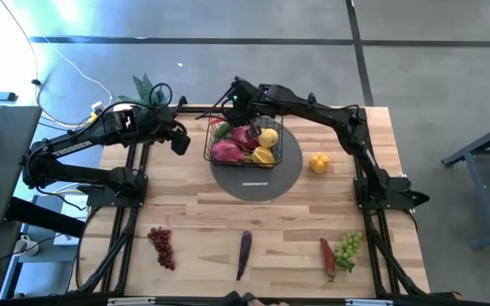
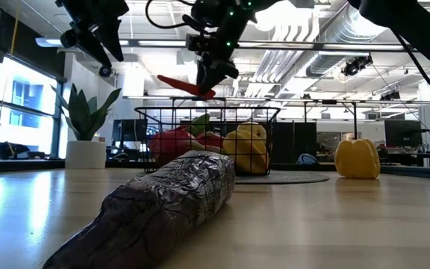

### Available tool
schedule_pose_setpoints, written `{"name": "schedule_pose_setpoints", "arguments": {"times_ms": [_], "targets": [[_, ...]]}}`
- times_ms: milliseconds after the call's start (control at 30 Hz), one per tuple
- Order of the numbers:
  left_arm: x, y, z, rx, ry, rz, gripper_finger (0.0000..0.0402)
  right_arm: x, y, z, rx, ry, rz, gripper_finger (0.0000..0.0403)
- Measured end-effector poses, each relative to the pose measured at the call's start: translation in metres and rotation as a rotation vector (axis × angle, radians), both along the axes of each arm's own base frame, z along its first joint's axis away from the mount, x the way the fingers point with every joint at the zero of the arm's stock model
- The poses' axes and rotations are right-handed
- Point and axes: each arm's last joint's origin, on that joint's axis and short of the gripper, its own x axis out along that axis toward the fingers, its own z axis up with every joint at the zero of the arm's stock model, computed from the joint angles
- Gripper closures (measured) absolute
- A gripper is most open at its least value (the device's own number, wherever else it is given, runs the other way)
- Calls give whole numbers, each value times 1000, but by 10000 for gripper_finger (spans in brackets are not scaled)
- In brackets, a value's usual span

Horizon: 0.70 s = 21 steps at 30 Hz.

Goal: Build produce basket
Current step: Put the orange carrot into the black wire basket, then put the red grapes into the black wire basket

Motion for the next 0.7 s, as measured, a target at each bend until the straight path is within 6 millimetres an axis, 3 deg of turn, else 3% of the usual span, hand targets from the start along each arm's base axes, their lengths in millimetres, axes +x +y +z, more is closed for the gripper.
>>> {"name": "schedule_pose_setpoints", "arguments": {"times_ms": [167, 367, 700], "targets": [[0, 0, 0, 5, 3, 4, 179, 8, -3, -17, -1, 32, 4, 281], [0, 0, 0, 6, 4, 2, 179, 15, -2, -36, -70, 119, -28, 272], [1, -1, 0, -23, -17, -23, 179, 13, 15, -23, -107, 95, -199, 271]]}}
